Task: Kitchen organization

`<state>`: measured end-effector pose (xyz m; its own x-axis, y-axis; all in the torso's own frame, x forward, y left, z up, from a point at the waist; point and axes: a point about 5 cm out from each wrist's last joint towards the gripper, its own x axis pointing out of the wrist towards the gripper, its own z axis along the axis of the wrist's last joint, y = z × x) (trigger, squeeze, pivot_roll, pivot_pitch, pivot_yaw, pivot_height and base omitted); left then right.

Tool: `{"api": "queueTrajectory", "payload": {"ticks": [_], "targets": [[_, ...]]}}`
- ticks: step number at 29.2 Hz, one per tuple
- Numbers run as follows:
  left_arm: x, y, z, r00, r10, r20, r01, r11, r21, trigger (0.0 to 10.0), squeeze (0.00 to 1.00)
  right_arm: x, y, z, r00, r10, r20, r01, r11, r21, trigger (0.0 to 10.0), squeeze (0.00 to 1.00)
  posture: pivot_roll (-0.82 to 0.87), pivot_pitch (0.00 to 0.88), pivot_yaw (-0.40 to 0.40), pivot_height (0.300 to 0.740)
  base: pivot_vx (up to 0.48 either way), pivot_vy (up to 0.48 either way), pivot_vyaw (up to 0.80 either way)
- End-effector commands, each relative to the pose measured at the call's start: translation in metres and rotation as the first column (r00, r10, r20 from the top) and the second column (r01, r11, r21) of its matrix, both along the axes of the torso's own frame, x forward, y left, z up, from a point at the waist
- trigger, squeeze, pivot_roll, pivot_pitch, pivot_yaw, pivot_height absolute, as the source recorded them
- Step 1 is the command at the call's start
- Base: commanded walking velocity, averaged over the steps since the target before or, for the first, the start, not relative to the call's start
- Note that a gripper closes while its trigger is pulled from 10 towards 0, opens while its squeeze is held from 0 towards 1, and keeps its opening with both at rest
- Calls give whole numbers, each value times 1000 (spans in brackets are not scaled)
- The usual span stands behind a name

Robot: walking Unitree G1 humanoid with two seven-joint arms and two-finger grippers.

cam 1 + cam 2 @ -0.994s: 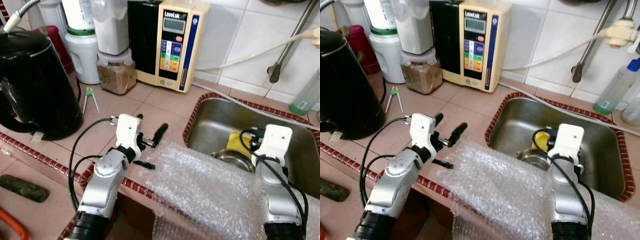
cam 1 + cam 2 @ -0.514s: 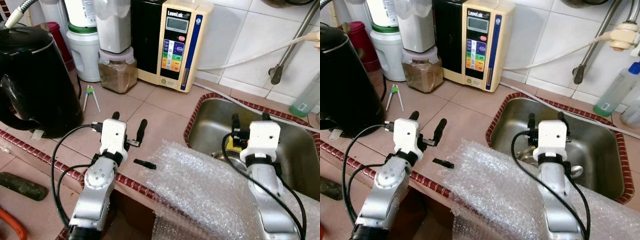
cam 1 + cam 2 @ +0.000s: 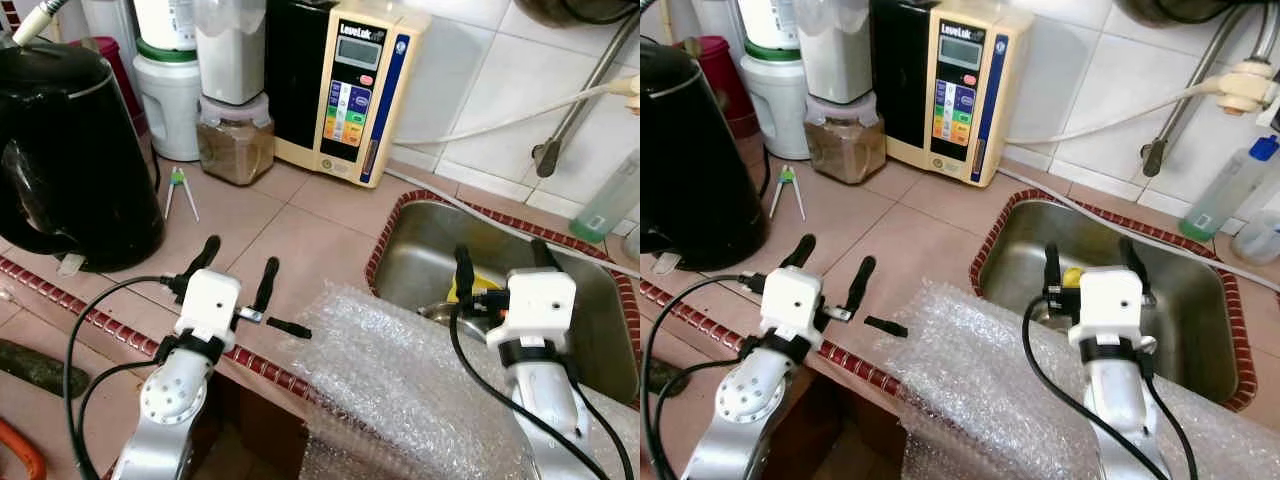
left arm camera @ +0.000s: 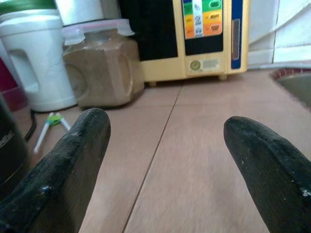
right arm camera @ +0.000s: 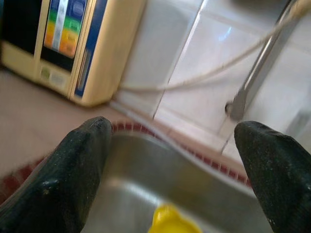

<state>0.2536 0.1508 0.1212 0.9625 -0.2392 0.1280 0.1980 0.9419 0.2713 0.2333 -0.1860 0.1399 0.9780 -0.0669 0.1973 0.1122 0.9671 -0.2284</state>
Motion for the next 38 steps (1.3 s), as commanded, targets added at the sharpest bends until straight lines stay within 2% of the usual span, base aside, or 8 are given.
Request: {"api": "queueTrajectory", "payload": {"ticks": [1, 2, 4, 9, 16, 23, 31, 38], "targets": [[-7, 5, 0, 1000, -10, -1, 10, 1000, 13, 10000, 0, -8, -8, -2, 1000, -15, -16, 15, 1000, -7, 10000, 1000, 184, 0, -118, 740, 0, 0, 0], [-8, 6, -1, 1000, -10, -3, 10, 1000, 18, 10000, 0, -9, -8, -3, 1000, -15, -20, 15, 1000, -11, 10000, 1000, 184, 0, -118, 740, 0, 0, 0], [-23, 15, -9, 999, -7, -39, 9, 999, 39, 10000, 0, -20, -11, -13, 998, -14, -64, 14, 1000, -11, 10000, 1000, 190, 0, -117, 740, 0, 0, 0], [-30, 25, -13, 997, 57, -52, -55, 997, 51, 10000, 0, -24, -11, -15, 997, -6, -76, 4, 1000, -29, 10000, 1000, 197, 0, -119, 740, 0, 0, 0], [-27, 28, -16, 997, 68, -47, -65, 996, 58, 10000, 0, -20, -7, -13, 997, 24, -72, -26, 999, -31, 10000, 1000, 207, 0, -123, 740, 0, 0, 0], [-22, 36, -28, 993, 90, -72, -86, 995, 54, 10000, 0, -12, -6, -8, 998, 41, -52, -43, 998, -35, 10000, 1000, 206, 0, -114, 740, 0, 0, -579], [-10, 32, -1, 995, 101, 5, -101, 993, 60, 10000, 0, -10, -3, -7, 998, 45, -45, -46, 999, -25, 10000, 1000, 205, 0, -107, 740, 0, 0, 0], [-10, 26, 6, 996, 92, 12, -92, 994, 54, 10000, 0, -8, 0, -6, 998, 51, -37, -52, 998, -18, 10000, 1000, 211, 0, -101, 740, 0, 0, 0]]}}
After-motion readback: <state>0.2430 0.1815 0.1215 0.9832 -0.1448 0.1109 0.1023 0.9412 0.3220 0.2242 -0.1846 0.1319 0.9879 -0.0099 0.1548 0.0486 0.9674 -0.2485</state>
